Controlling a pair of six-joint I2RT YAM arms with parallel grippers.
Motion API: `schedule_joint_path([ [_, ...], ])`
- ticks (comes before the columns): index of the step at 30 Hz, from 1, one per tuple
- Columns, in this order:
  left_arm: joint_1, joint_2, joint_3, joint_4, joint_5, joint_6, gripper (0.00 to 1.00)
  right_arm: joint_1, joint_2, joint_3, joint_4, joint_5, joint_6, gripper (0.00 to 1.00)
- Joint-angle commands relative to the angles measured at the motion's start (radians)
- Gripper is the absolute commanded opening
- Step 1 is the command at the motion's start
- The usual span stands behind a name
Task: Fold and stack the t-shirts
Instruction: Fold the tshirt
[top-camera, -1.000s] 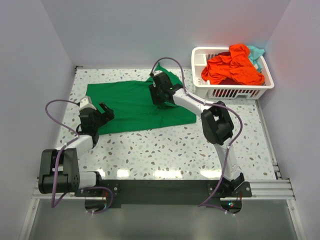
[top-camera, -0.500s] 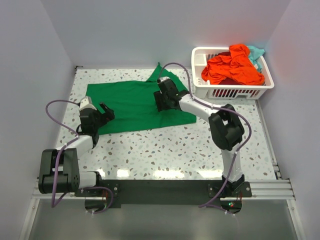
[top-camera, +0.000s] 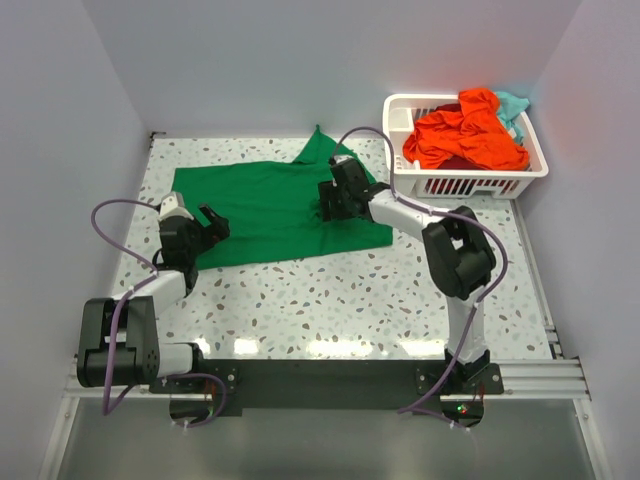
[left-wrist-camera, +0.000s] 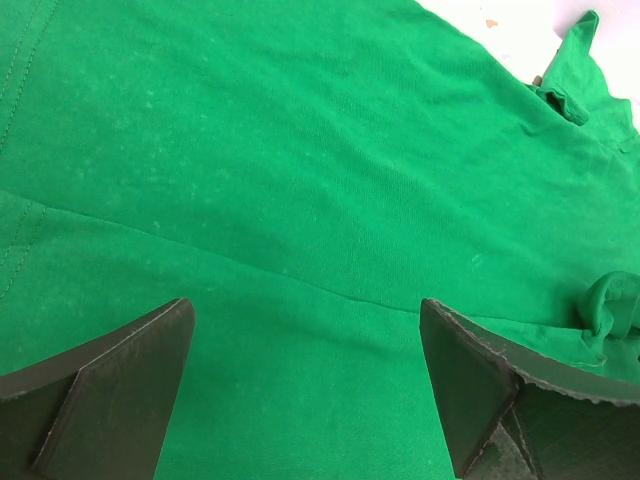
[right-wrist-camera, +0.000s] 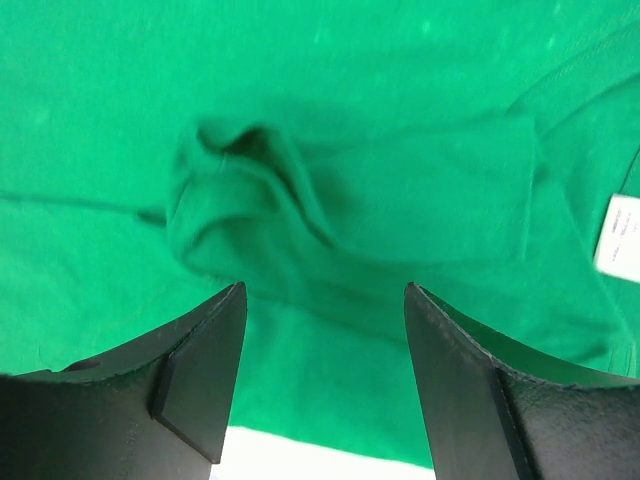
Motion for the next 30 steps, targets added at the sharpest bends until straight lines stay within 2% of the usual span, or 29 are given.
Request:
schedule_joint_path([
  [1, 0.004, 0.006, -0.010, 0.052, 0.006, -0.003, 1.00, -0.023, 0.043, 0.068, 0.063, -0.040, 0.020, 0.68],
  [4, 0.004, 0.004, -0.008, 0.047, 0.003, -0.002, 1.00, -0.033, 0.078, 0.122, 0.031, -0.069, 0.028, 0.68],
  [17, 0.003, 0.006, -0.010, 0.047, 0.005, -0.002, 1.00, -0.036, 0.103, 0.145, 0.042, -0.060, 0.026, 0.68],
  [24, 0.004, 0.013, -0.011, 0.057, 0.009, -0.003, 1.00, -0.034, -0.021, 0.009, 0.092, -0.044, 0.040, 0.68],
  [30, 0.003, 0.022, -0.010, 0.063, 0.020, -0.006, 1.00, -0.034, -0.032, -0.062, 0.123, -0.089, 0.078, 0.68],
])
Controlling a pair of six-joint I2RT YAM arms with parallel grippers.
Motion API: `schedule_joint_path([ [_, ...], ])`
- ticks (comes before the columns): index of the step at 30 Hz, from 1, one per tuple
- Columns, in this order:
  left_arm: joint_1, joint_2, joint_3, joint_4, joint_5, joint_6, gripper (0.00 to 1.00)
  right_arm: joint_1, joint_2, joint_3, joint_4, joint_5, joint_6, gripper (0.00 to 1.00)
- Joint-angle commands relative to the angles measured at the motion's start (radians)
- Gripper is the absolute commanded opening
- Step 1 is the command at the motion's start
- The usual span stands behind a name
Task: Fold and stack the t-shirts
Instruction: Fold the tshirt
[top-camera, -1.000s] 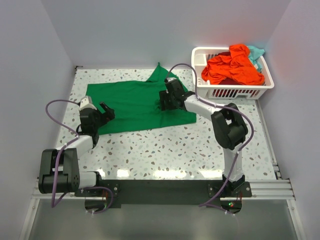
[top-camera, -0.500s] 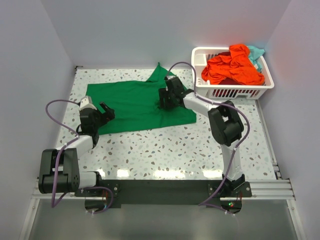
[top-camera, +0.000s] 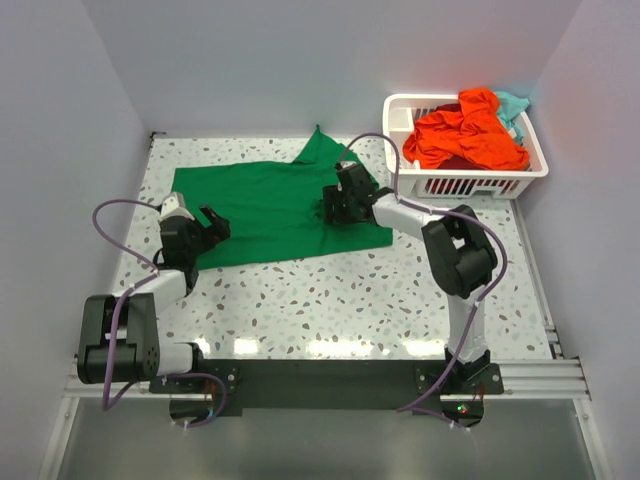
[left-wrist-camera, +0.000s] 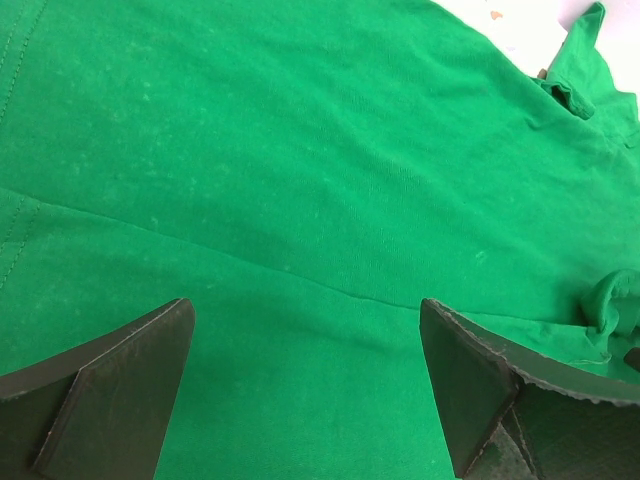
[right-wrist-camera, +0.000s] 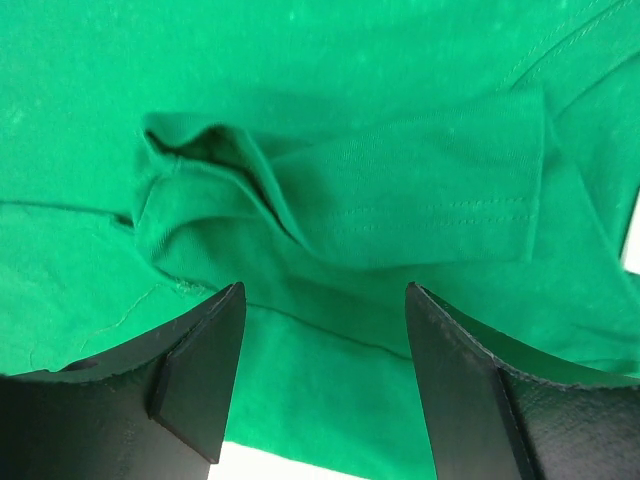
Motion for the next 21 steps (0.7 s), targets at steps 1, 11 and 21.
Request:
schedule_joint_path([
  [1, 0.004, 0.007, -0.011, 0.055, 0.016, -0.006, 1.00, 0.000, -0.048, -0.014, 0.060, -0.033, 0.035, 0.68],
  [11, 0.004, 0.015, -0.009, 0.055, 0.017, -0.006, 1.00, 0.000, 0.028, 0.058, 0.085, -0.048, 0.035, 0.69],
  [21, 0.003, 0.010, -0.009, 0.050, 0.011, -0.005, 1.00, -0.003, 0.156, 0.247, 0.031, 0.022, -0.010, 0.69],
])
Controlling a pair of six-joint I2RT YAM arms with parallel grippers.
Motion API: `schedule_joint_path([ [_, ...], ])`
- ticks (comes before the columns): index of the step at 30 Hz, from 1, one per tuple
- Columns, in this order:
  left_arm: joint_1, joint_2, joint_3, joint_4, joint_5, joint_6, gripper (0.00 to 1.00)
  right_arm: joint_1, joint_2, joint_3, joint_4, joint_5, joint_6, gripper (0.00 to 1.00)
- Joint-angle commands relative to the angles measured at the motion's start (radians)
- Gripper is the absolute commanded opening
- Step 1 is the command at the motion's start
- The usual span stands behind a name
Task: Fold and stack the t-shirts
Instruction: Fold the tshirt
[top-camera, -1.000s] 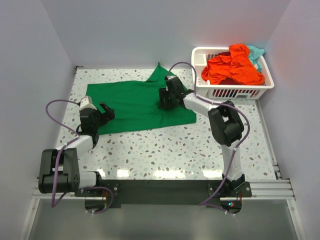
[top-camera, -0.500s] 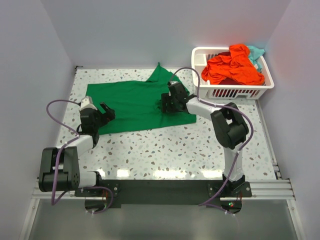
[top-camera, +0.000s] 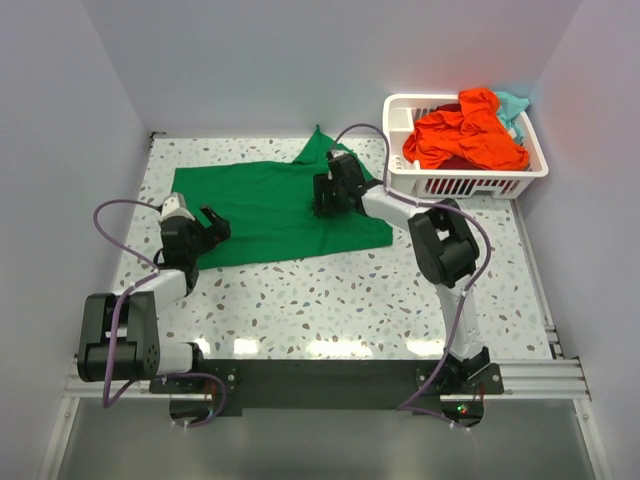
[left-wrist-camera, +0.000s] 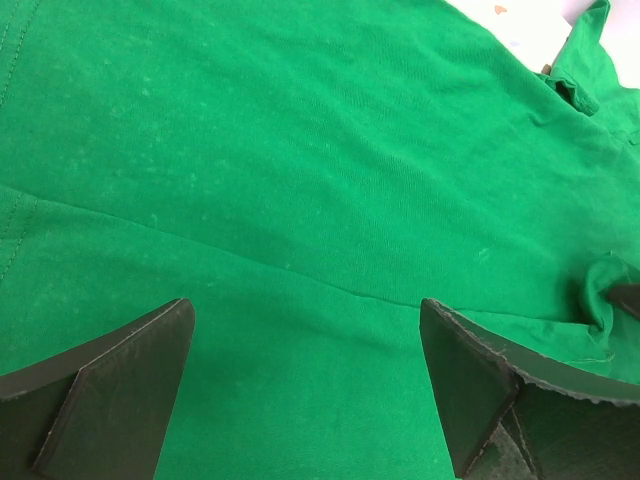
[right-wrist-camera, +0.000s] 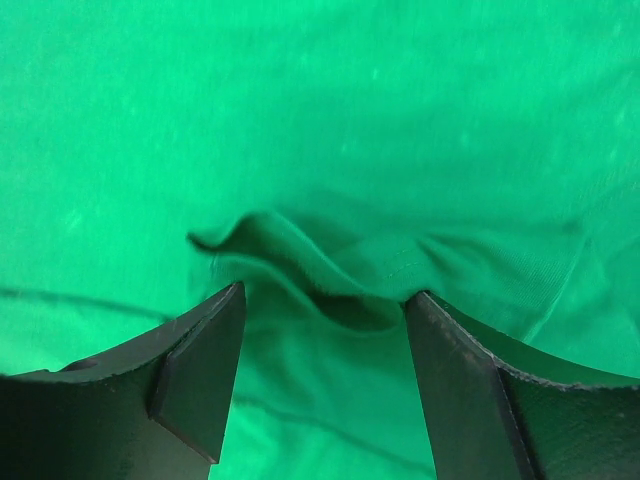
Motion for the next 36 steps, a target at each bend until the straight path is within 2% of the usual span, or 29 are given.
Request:
schedule_joint_path([
  [1, 0.003, -0.002, -0.009, 0.048, 0.007, -0.005, 1.00, -0.003, 0.032, 0.099, -0.011, 0.057, -0.036, 0.69],
  [9, 0.003, -0.011, -0.013, 0.045, 0.003, -0.003, 1.00, -0.003, 0.058, 0.263, -0.046, 0.130, -0.088, 0.69],
  [13, 0.004, -0.011, -0.014, 0.045, 0.004, -0.003, 1.00, -0.003, 0.024, 0.264, -0.037, 0.126, -0.105, 0.69],
  [19, 0.003, -0.015, -0.017, 0.045, -0.011, -0.002, 1.00, -0.003, -0.098, 0.088, 0.006, 0.107, -0.093, 0.69],
  [26, 0.003, 0.012, -0.016, 0.068, -0.020, -0.028, 1.00, -0.003, -0.262, -0.223, 0.061, 0.130, -0.043, 0.69],
  [31, 0.006, 0.040, -0.014, 0.059, -0.051, -0.063, 1.00, -0.003, -0.357, -0.358, 0.027, 0.276, -0.040, 0.69],
  [36, 0.017, -0.026, -0.048, 0.039, -0.111, -0.086, 1.00, -0.018, -0.407, -0.449, 0.018, 0.354, -0.031, 0.69],
])
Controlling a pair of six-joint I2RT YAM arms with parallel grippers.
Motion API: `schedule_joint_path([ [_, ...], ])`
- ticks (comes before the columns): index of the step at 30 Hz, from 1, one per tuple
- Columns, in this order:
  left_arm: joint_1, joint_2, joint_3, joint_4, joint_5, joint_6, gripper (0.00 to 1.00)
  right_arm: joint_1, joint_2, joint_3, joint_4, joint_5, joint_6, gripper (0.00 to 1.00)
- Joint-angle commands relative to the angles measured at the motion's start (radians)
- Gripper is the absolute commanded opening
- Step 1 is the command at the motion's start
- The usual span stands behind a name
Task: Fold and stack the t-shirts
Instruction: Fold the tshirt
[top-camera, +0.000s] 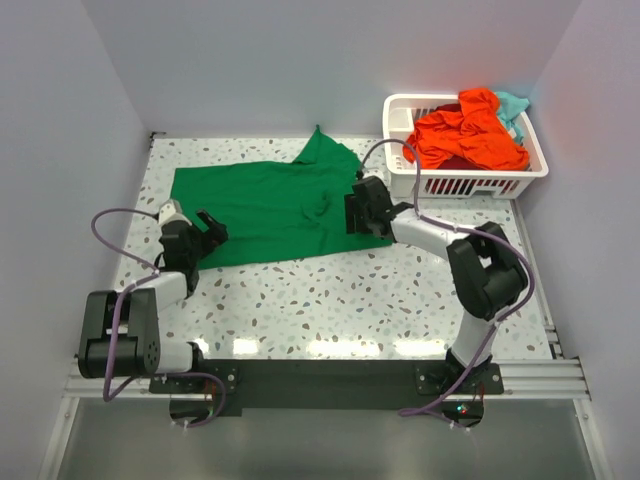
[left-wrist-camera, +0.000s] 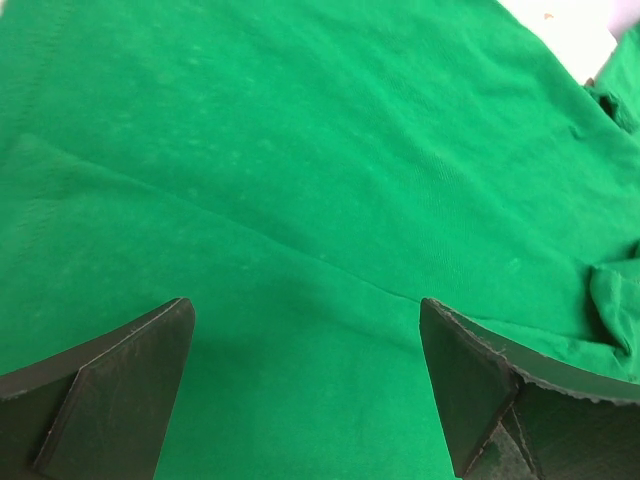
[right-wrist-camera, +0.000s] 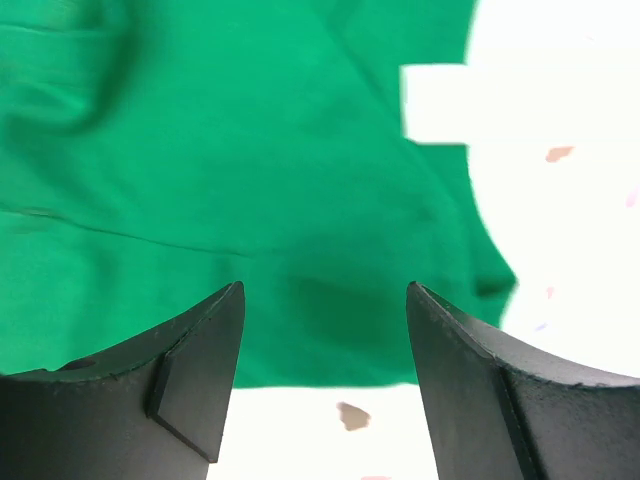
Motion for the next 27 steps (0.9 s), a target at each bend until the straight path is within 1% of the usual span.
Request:
schedule_joint_path([
  [1, 0.012, -0.068, -0.034, 0.027, -0.068, -0.036, 1.00, -0.016, -0.071, -0.053, 0.017, 0.119, 0.025, 0.69],
  [4, 0.012, -0.113, -0.054, 0.009, -0.103, -0.037, 1.00, -0.026, -0.097, -0.099, 0.029, 0.134, 0.031, 0.69],
  [8, 0.006, -0.167, -0.048, -0.019, -0.133, -0.019, 1.00, -0.040, -0.107, -0.121, 0.030, 0.147, 0.036, 0.69],
  [10, -0.020, -0.194, -0.037, -0.028, -0.151, -0.005, 1.00, -0.052, -0.115, -0.130, 0.027, 0.147, 0.041, 0.69],
  [11, -0.087, -0.202, -0.014, -0.030, -0.230, 0.013, 1.00, -0.075, -0.124, -0.144, 0.036, 0.138, 0.048, 0.69],
  [12, -0.115, -0.194, -0.014, -0.030, -0.231, 0.013, 1.00, -0.076, -0.124, -0.144, 0.036, 0.131, 0.048, 0.69],
  [14, -0.167, -0.168, 0.021, -0.036, -0.277, 0.029, 1.00, -0.086, -0.126, -0.158, 0.046, 0.108, 0.056, 0.69],
  [15, -0.200, -0.127, 0.034, -0.035, -0.275, 0.029, 1.00, -0.097, -0.123, -0.159, 0.052, 0.096, 0.059, 0.69],
  [16, -0.210, -0.104, 0.043, -0.022, -0.268, 0.024, 1.00, -0.099, -0.114, -0.164, 0.055, 0.072, 0.064, 0.68],
  [18, -0.224, -0.040, 0.057, 0.008, -0.220, 0.017, 1.00, -0.099, -0.103, -0.168, 0.056, 0.052, 0.070, 0.67],
  [21, -0.228, 0.031, 0.058, 0.079, -0.188, 0.004, 1.00, -0.100, -0.086, -0.179, 0.055, 0.018, 0.082, 0.64],
  [27, -0.227, 0.119, 0.087, 0.070, -0.203, -0.013, 1.00, -0.100, -0.112, -0.239, 0.040, -0.011, 0.110, 0.49],
])
